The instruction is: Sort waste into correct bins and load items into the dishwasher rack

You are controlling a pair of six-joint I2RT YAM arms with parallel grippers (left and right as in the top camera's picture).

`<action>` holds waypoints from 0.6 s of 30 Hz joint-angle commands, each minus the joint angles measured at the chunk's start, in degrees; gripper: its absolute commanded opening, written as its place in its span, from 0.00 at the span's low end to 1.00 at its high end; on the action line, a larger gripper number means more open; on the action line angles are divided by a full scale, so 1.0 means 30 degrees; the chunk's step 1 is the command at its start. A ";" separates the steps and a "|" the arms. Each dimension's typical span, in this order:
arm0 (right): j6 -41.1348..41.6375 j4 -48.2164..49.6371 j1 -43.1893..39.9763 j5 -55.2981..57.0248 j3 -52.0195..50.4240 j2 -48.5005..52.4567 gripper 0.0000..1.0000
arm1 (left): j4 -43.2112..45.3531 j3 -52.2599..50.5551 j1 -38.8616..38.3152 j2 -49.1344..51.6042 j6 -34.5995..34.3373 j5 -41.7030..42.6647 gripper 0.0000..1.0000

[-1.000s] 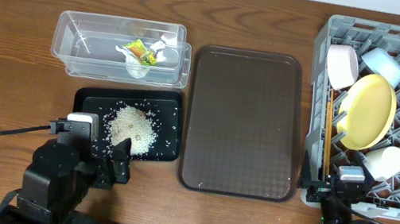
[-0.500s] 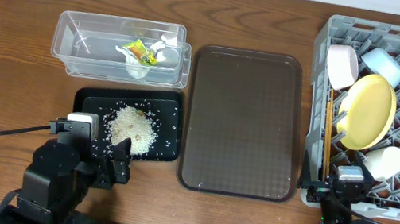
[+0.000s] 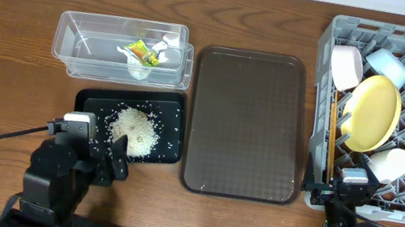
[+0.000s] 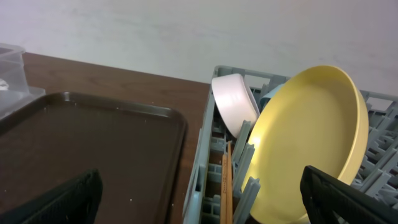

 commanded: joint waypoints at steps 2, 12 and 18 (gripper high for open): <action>-0.0124 -0.0080 0.0036 -0.0007 -0.0015 -0.0007 0.99 | 0.3424 -0.3883 0.1399 -0.2288 0.1996 0.1523 1.00; -0.0124 -0.0087 0.0036 -0.0007 -0.0015 -0.0007 0.99 | 1.3435 -1.1876 0.2543 -0.7366 0.1989 0.1603 1.00; -0.0124 -0.0087 0.0036 -0.0007 -0.0015 -0.0007 0.99 | 1.4302 -1.3413 0.2681 -0.7898 0.2120 0.1603 1.00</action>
